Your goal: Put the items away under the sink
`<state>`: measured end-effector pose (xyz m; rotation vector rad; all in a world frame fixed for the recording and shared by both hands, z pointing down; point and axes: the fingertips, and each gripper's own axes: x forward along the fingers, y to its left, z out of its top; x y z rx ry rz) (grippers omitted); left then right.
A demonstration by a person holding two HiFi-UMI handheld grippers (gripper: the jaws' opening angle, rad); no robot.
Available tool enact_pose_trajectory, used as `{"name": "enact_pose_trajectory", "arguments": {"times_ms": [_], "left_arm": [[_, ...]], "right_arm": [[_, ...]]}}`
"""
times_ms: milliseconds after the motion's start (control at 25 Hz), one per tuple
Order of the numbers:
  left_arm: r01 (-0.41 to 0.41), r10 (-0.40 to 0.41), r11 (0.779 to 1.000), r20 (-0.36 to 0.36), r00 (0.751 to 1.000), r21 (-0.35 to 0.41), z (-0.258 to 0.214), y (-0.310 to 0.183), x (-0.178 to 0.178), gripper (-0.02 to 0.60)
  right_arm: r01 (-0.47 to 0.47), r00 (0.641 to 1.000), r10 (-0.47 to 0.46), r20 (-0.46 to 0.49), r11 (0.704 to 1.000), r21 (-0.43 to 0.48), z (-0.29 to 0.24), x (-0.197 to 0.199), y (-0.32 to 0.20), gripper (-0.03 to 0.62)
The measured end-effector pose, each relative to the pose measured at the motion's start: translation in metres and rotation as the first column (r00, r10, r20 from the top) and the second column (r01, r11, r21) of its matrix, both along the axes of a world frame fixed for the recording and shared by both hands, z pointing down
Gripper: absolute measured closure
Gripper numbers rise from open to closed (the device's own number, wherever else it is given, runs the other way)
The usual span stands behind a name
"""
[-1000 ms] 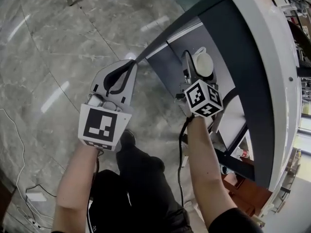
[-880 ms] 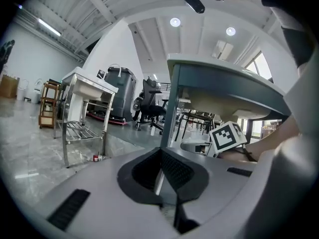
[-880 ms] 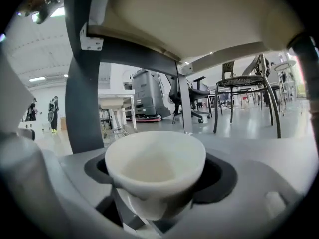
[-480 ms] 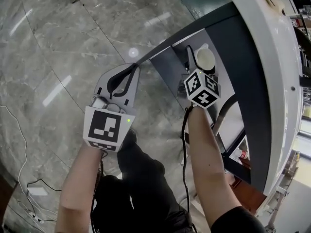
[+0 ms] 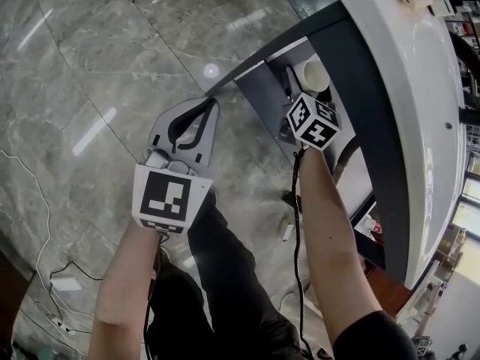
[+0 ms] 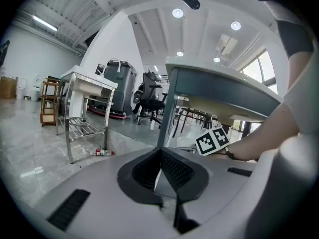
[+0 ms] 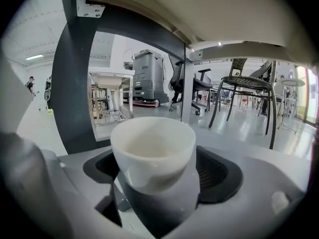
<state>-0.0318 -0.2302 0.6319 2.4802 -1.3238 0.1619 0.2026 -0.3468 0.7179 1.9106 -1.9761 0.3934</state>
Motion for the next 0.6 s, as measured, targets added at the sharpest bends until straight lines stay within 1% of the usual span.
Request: {"name": "enact_pose_trajectory", "arguments": {"times_ms": [120, 240, 320, 440, 600], "left_arm": [[-0.005, 0.005, 1.000, 0.009, 1.000, -0.005, -0.008, 0.009, -0.002, 0.572], [-0.012, 0.012, 1.000, 0.011, 1.000, -0.006, -0.022, 0.022, -0.005, 0.572], [-0.013, 0.014, 1.000, 0.007, 1.000, -0.010, -0.034, 0.035, -0.007, 0.572], [-0.010, 0.010, 1.000, -0.003, 1.000, -0.025, -0.054, 0.062, -0.012, 0.572], [-0.013, 0.013, 1.000, -0.006, 1.000, -0.021, -0.090, 0.095, -0.027, 0.572]], "right_arm": [[-0.024, 1.000, 0.024, 0.015, 0.999, -0.026, -0.001, 0.003, 0.019, 0.163], [-0.051, 0.996, 0.052, 0.073, 0.999, -0.015, -0.013, -0.006, 0.043, 0.163], [-0.044, 0.995, 0.044, 0.095, 0.999, -0.006, -0.027, -0.021, 0.063, 0.164], [-0.007, 0.992, 0.007, 0.130, 1.000, 0.000, -0.053, -0.049, 0.098, 0.166], [0.016, 0.973, -0.026, 0.228, 0.999, 0.046, -0.103, -0.086, 0.145, 0.168]]}}
